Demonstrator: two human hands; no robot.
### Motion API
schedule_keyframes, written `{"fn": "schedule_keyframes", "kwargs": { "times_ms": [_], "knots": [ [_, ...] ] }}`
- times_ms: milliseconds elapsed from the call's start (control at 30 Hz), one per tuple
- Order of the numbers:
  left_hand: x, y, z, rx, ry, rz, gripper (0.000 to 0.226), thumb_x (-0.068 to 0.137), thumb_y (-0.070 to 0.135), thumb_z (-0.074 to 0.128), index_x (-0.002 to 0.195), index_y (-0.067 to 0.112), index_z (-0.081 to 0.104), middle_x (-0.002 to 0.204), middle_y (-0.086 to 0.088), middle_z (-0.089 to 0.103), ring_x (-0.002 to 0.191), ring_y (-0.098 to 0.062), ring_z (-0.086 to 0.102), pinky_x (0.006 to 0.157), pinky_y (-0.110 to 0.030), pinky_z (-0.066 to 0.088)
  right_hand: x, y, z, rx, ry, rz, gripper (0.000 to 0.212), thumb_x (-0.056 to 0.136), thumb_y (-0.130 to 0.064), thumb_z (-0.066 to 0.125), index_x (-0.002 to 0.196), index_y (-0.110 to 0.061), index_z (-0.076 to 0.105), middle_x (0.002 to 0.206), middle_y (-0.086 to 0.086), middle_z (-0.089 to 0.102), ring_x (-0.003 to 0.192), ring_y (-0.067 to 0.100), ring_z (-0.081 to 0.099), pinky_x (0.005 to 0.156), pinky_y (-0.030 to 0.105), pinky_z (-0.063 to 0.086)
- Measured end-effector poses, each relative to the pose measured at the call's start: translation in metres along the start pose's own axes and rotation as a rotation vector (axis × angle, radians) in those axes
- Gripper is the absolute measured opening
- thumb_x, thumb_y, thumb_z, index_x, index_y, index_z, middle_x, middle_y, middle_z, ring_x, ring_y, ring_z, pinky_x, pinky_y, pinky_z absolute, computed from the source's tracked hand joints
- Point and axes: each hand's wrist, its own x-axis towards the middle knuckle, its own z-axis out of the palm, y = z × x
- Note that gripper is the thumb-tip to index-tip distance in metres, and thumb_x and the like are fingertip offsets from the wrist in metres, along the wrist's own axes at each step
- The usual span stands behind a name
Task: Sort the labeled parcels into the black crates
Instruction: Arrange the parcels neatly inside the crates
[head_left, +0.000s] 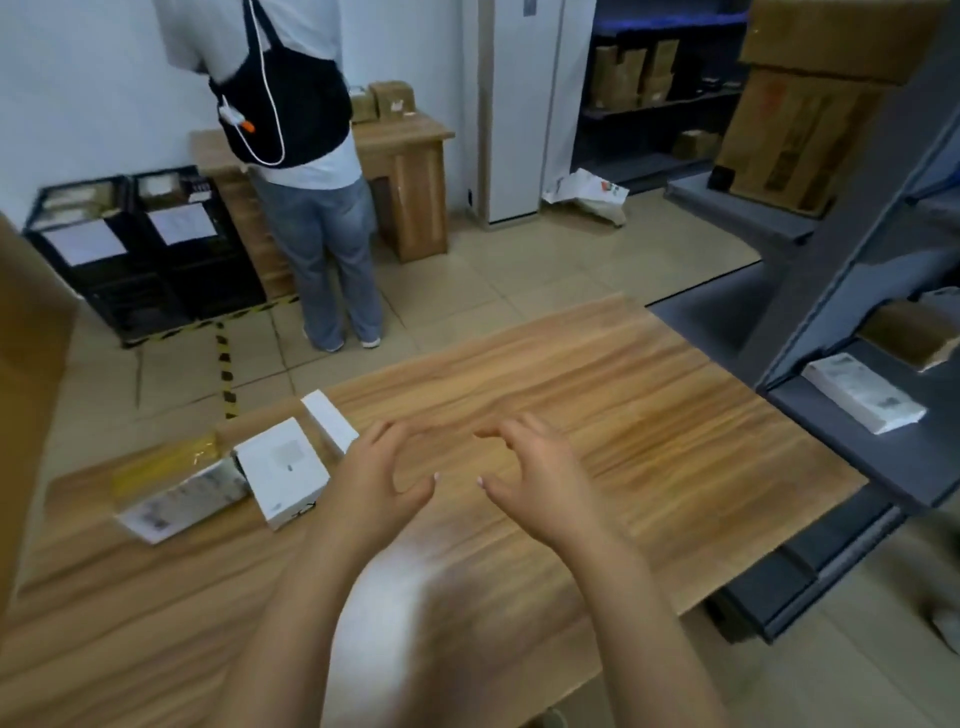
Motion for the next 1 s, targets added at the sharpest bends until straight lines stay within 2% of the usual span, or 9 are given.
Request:
{"fn": "schedule_keyframes", "kwargs": {
  "times_ms": [67,133,167,267,500,700,867,933,1000],
  "knots": [
    [0.011,-0.012,0.005,0.011,0.023,-0.073,0.044,0.081,0.023,0.075,0.122,0.029,0.059,0.119,0.018,0.051,0.110,0.000,0.047,0.084,-0.009,0.032,0.026,0.010,0.009,0.005,-0.065,-0.036,0.044,0.077,-0.022,0.075,0.119,-0.022,0.062,0.113,-0.001,0.056,0.106,0.019,0.054,0.086,0.023,0.037],
    [0.021,-0.023,0.011,0.005,0.054,-0.150,0.044,0.081,0.022,0.075,0.121,0.030,0.059,0.117,0.018,0.051,0.107,0.000,0.048,0.080,-0.002,0.033,0.054,0.020,0.018,0.026,-0.136,-0.079,0.045,0.077,-0.022,0.074,0.120,-0.023,0.061,0.116,-0.003,0.055,0.107,0.018,0.054,0.088,0.024,0.039],
    [0.025,-0.028,0.013,0.006,0.073,-0.186,0.043,0.081,0.022,0.075,0.120,0.030,0.059,0.116,0.018,0.051,0.106,-0.001,0.049,0.080,-0.003,0.035,0.066,0.025,0.022,0.037,-0.172,-0.099,0.045,0.077,-0.022,0.074,0.121,-0.024,0.061,0.117,-0.003,0.055,0.108,0.017,0.054,0.090,0.026,0.041],
    [0.032,-0.040,0.018,0.025,0.137,-0.308,0.043,0.081,0.024,0.075,0.120,0.031,0.059,0.115,0.021,0.049,0.104,0.001,0.047,0.082,-0.020,0.043,0.100,0.033,0.036,0.064,-0.276,-0.151,0.046,0.078,-0.022,0.073,0.121,-0.027,0.060,0.118,-0.006,0.055,0.108,0.016,0.053,0.091,0.032,0.045],
    [0.013,-0.077,0.020,0.098,0.198,-0.531,0.045,0.077,0.018,0.078,0.119,0.023,0.062,0.115,0.015,0.054,0.108,-0.005,0.053,0.086,-0.021,0.039,0.143,0.033,0.087,0.117,-0.489,-0.250,0.050,0.080,-0.021,0.069,0.128,-0.028,0.054,0.124,-0.008,0.053,0.111,0.015,0.053,0.093,0.033,0.045],
    [0.001,-0.110,0.016,0.076,0.229,-0.616,0.045,0.078,0.019,0.076,0.120,0.029,0.060,0.116,0.020,0.050,0.110,-0.001,0.049,0.085,-0.018,0.036,0.155,0.011,0.132,0.120,-0.595,-0.264,0.053,0.085,-0.022,0.066,0.134,-0.032,0.049,0.132,-0.011,0.045,0.123,0.010,0.045,0.094,0.026,0.042],
    [0.000,-0.139,0.015,0.031,0.202,-0.635,0.047,0.080,0.020,0.074,0.124,0.027,0.059,0.121,0.019,0.051,0.113,-0.003,0.049,0.088,-0.014,0.034,0.162,-0.008,0.175,0.077,-0.623,-0.232,0.059,0.088,-0.027,0.066,0.142,-0.034,0.042,0.159,-0.003,0.017,0.141,0.017,0.026,0.104,0.029,0.036],
    [-0.002,-0.148,0.014,0.025,0.186,-0.638,0.047,0.080,0.020,0.073,0.125,0.028,0.058,0.121,0.019,0.049,0.113,-0.002,0.048,0.087,-0.014,0.034,0.164,-0.012,0.191,0.078,-0.613,-0.200,0.060,0.090,-0.029,0.065,0.145,-0.034,0.040,0.161,0.000,0.012,0.141,0.019,0.028,0.104,0.029,0.035],
    [-0.006,-0.155,0.014,0.015,0.180,-0.628,0.047,0.080,0.019,0.073,0.124,0.026,0.059,0.120,0.019,0.049,0.113,-0.001,0.047,0.085,-0.013,0.033,0.161,-0.010,0.202,0.099,-0.601,-0.154,0.058,0.093,-0.025,0.062,0.145,-0.035,0.040,0.162,0.000,0.014,0.133,0.017,0.040,0.100,0.025,0.036]
  ]
}}
